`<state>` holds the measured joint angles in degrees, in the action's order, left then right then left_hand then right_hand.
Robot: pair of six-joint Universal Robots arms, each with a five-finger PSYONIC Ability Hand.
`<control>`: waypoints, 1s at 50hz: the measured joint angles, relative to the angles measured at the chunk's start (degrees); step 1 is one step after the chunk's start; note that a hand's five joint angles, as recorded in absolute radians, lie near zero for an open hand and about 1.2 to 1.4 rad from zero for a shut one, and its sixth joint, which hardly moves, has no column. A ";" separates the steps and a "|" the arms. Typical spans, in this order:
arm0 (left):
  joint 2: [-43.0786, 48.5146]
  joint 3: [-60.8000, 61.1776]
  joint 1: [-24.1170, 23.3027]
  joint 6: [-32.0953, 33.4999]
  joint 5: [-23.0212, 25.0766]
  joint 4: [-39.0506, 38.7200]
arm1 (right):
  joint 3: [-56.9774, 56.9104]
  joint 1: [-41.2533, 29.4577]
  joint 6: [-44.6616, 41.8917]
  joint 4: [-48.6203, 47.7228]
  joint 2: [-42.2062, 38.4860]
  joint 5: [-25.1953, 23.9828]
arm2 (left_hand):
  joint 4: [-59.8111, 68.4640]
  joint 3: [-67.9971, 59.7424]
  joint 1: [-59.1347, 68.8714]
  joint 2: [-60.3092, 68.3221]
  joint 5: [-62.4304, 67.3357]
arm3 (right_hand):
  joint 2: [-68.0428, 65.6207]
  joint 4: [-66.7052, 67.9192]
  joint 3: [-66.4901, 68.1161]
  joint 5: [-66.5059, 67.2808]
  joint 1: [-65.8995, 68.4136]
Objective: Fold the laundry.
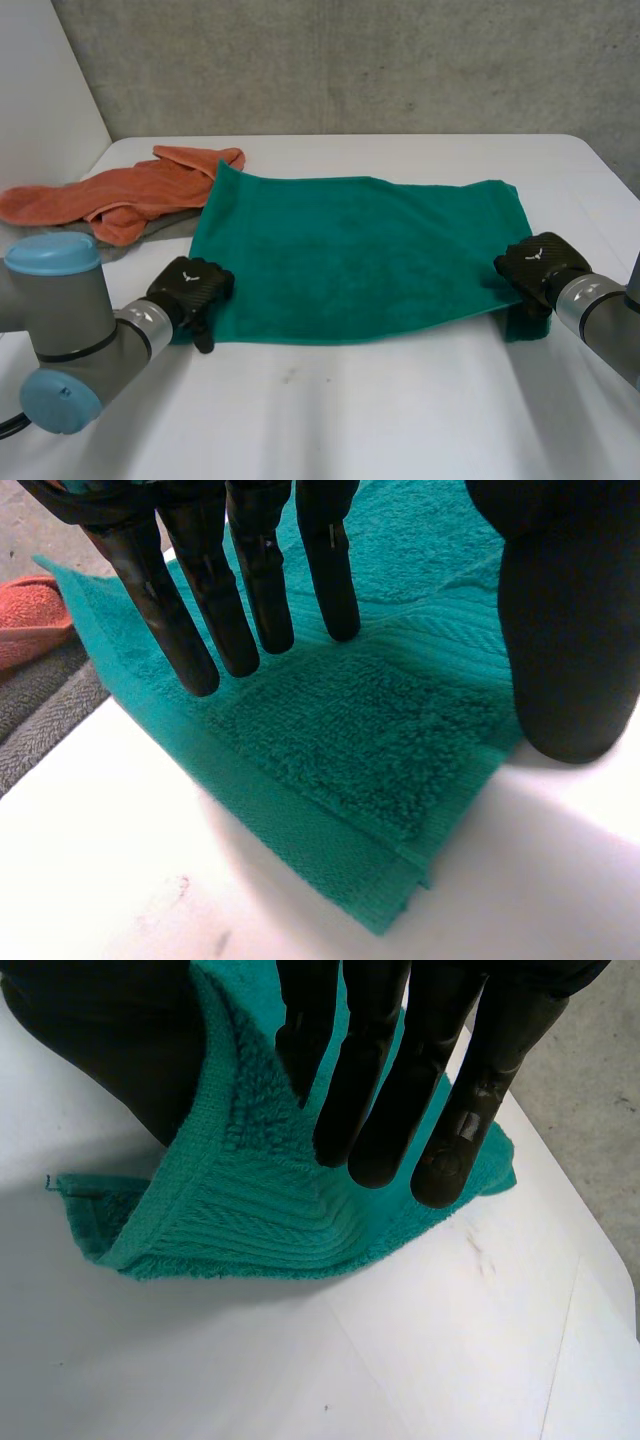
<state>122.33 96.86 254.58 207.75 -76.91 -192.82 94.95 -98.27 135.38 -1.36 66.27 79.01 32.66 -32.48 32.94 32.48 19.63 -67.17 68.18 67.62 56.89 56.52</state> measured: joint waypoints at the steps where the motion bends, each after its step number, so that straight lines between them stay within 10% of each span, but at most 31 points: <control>1: 0.00 0.00 0.00 0.00 0.00 0.00 | 0.00 0.00 0.00 0.00 0.00 0.00 | 0.00 0.00 0.00 0.00 0.00 | 0.00 0.00 0.00 0.00 0.00; 40: 2.80 -7.06 -0.54 -0.09 -0.68 -0.67 | 0.68 0.15 -0.05 -0.08 0.00 0.16 | 26.44 -26.17 25.00 26.45 -0.11 | 0.00 0.00 0.00 0.00 0.00; 50: -0.71 -4.23 -0.75 -0.10 -0.37 -2.22 | 0.37 -0.07 0.05 0.04 0.00 0.10 | 14.71 -14.99 13.10 14.59 -0.11 | 0.00 0.00 0.00 0.00 0.00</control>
<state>121.62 92.63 253.83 207.65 -77.28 -195.04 95.32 -98.34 135.43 -1.32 66.27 79.11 47.37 -47.47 46.04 47.07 19.52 -67.17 68.18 67.62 56.89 56.52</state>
